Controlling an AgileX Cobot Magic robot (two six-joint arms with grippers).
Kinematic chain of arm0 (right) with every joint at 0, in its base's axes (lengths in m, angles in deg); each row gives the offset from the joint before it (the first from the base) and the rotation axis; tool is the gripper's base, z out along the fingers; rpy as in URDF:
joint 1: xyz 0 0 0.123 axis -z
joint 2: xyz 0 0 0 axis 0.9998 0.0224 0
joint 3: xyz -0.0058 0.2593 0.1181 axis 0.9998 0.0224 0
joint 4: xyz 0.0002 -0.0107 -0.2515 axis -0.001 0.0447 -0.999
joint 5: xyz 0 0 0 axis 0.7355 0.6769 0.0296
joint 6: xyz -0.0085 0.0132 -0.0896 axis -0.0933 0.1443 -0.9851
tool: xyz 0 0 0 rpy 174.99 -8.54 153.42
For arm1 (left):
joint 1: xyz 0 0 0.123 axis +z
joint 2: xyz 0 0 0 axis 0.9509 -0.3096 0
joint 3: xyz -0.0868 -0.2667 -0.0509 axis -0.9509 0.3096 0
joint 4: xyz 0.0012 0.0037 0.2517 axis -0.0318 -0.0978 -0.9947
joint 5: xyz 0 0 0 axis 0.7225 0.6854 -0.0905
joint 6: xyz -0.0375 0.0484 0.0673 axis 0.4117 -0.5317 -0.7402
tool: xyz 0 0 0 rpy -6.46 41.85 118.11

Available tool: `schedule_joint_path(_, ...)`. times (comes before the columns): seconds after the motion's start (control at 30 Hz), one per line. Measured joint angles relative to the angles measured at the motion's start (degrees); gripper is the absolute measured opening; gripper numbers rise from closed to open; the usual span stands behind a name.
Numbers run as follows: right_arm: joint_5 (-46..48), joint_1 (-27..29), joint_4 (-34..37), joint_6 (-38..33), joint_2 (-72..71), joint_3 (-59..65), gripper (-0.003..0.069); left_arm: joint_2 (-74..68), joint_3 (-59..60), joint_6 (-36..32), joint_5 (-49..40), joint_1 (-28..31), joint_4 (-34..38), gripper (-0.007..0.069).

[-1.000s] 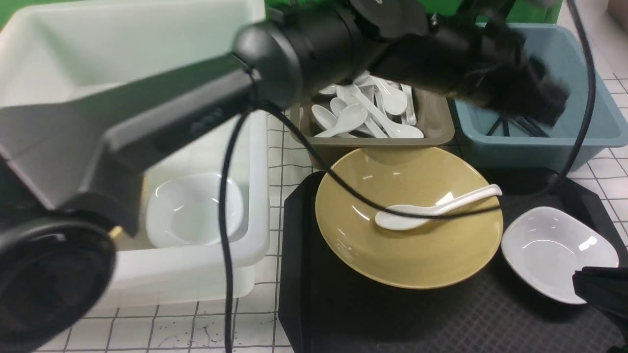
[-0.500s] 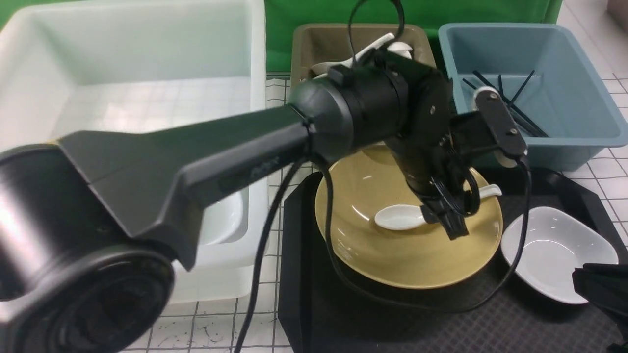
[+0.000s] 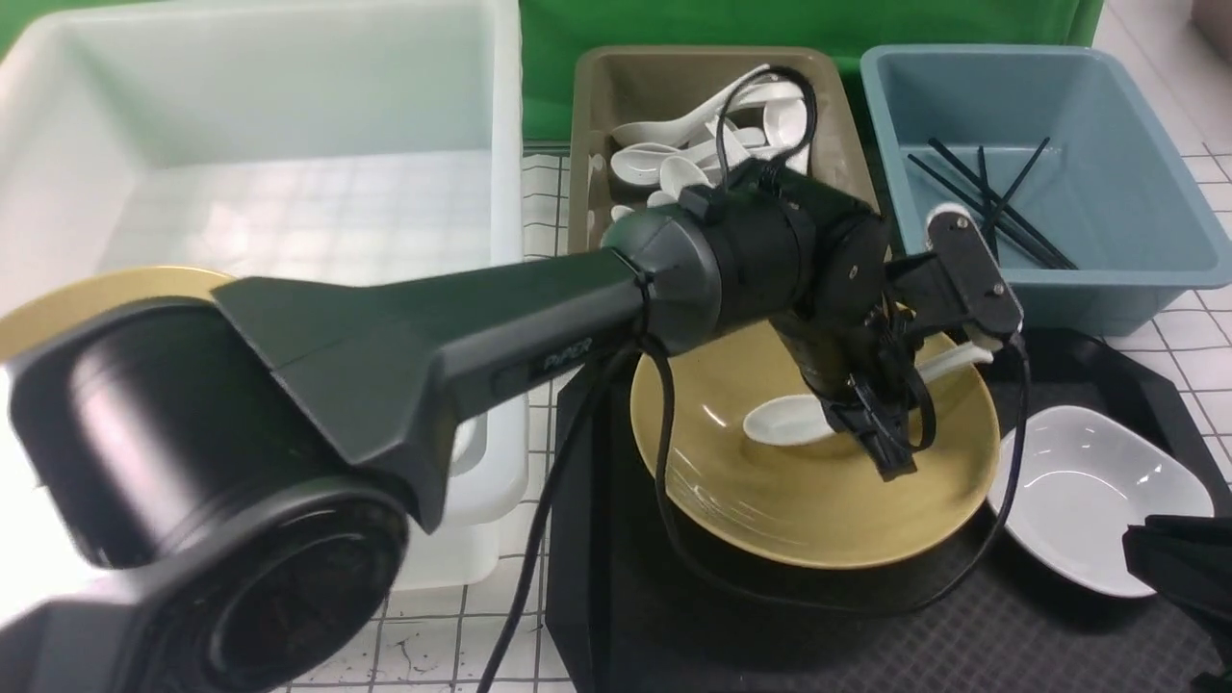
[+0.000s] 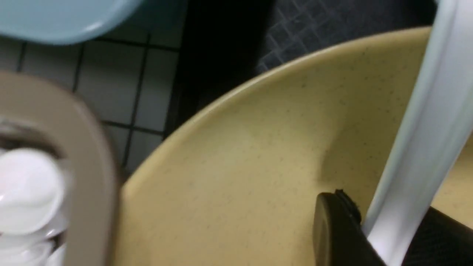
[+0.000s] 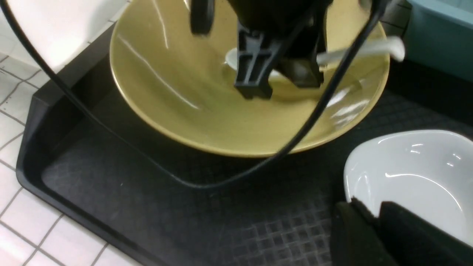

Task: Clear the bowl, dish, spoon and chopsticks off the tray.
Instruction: Use the left arm to grab the soup spoon in the middle, then use the left arm to put the soup spoon into the small storage box in the middle

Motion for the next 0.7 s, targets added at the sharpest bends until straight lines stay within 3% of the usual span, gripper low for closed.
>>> schedule_joint_path(0.17,0.0,0.0,0.0,0.0,0.0,0.0,0.0143,6.4,-2.8,1.1,-0.6,0.6,-2.2,0.0106)
schedule_joint_path(0.47,0.0,0.0,0.0,0.0,0.0,0.0,0.0149,4.7,-4.3,6.2,22.6,10.8,-4.4,0.0108)
schedule_joint_path(0.57,0.0,0.0,0.0,0.0,0.0,0.0,0.015,1.5,-4.3,8.8,22.9,13.7,-4.4,0.0154)
schedule_joint_path(0.7,0.0,0.0,0.0,0.0,0.0,0.0,0.015,0.6,-4.4,13.5,16.3,14.8,-3.9,0.029)
